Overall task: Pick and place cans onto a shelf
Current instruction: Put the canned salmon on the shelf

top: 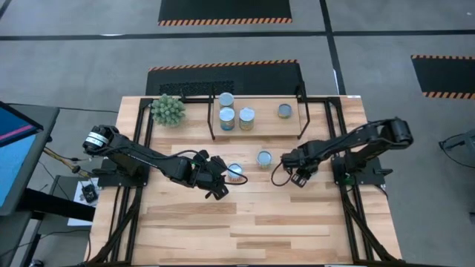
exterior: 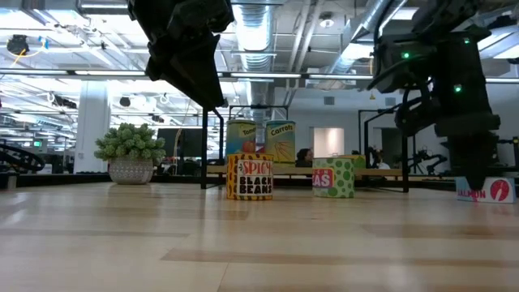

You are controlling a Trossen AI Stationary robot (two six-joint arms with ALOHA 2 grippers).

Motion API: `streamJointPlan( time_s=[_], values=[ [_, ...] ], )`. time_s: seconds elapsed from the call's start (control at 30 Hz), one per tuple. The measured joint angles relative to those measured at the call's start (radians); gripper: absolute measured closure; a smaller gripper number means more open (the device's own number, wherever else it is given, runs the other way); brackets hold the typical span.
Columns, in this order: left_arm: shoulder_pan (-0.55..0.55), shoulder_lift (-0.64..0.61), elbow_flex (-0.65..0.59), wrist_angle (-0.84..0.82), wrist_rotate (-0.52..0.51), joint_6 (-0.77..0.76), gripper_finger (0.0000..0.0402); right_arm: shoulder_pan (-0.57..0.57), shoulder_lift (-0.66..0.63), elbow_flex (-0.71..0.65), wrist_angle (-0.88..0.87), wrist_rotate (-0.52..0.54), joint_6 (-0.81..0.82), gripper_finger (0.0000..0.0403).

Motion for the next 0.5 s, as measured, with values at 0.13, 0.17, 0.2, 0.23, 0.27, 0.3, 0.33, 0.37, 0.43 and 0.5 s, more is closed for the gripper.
streamJointPlan(
  time_s=[0.13,0.17,0.2,0.23,0.27,0.3,0.33,0.37,0.43,0.5],
  values=[
    [0.000,0.000,0.000,-0.001,0.000,0.000,0.0274,0.007,0.002,0.007,0.006,0.002,0.002,0.0241],
    [0.000,0.000,0.000,-0.001,0.000,0.000,0.0274,0.006,0.002,0.007,0.008,0.010,0.013,0.0243],
    [0.000,0.000,0.000,-0.001,0.000,0.000,0.0274,0.007,0.003,0.007,0.009,0.017,0.030,0.0246],
    [0.000,0.000,0.000,0.000,0.000,0.000,0.0274,0.007,0.003,0.007,0.010,0.025,0.047,0.0249],
    [0.000,0.000,0.000,0.000,-0.003,0.000,0.0274,0.007,0.003,0.007,0.012,0.028,0.056,0.0252],
    [0.000,0.000,0.000,0.000,-0.007,0.000,0.0274,0.007,0.003,0.007,0.013,0.030,0.067,0.0255],
    [0.000,0.000,0.000,0.000,-0.018,0.000,0.0274,0.007,0.003,0.007,0.015,0.033,0.080,0.0259],
    [0.000,0.000,0.000,0.000,-0.027,0.000,0.0274,0.007,0.003,0.007,0.018,0.035,0.092,0.0264],
    [0.003,0.000,0.000,0.000,-0.036,0.002,0.0274,0.007,0.004,0.007,0.023,0.035,0.110,0.0275],
    [0.005,0.000,0.000,0.000,-0.037,0.002,0.0274,0.013,0.004,0.006,0.024,0.039,0.127,0.0288]
  ],
)
